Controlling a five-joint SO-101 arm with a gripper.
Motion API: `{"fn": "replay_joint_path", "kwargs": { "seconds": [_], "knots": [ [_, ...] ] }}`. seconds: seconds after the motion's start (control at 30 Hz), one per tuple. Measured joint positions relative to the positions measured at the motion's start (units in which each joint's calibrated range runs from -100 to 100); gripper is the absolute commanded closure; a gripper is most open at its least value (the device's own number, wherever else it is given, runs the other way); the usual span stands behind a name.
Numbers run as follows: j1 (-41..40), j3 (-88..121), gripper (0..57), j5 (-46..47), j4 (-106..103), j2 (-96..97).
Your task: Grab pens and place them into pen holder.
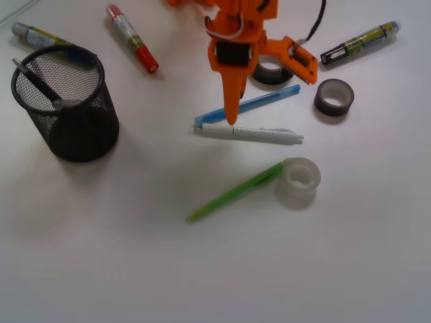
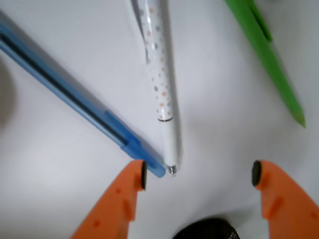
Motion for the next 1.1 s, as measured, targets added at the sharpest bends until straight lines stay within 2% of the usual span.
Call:
{"fn": "replay_joint_path", "kwargs": {
  "seconds": [0.4, 0.53, 0.73, 0.87, 1.1],
  "knots": [
    [-0.8, -16.8, 33.9, 0.0, 9.5, 18.3],
    [-1.3, -19.5, 41.5, 0.0, 9.8, 22.1],
    [-2.3, -21.8, 48.0, 0.0, 9.2, 25.5],
    [-1.6, -23.0, 57.3, 0.2, 7.9, 26.7],
    [-1.5, -24.4, 57.2, 0.5, 7.8, 26.0]
  ]
}}
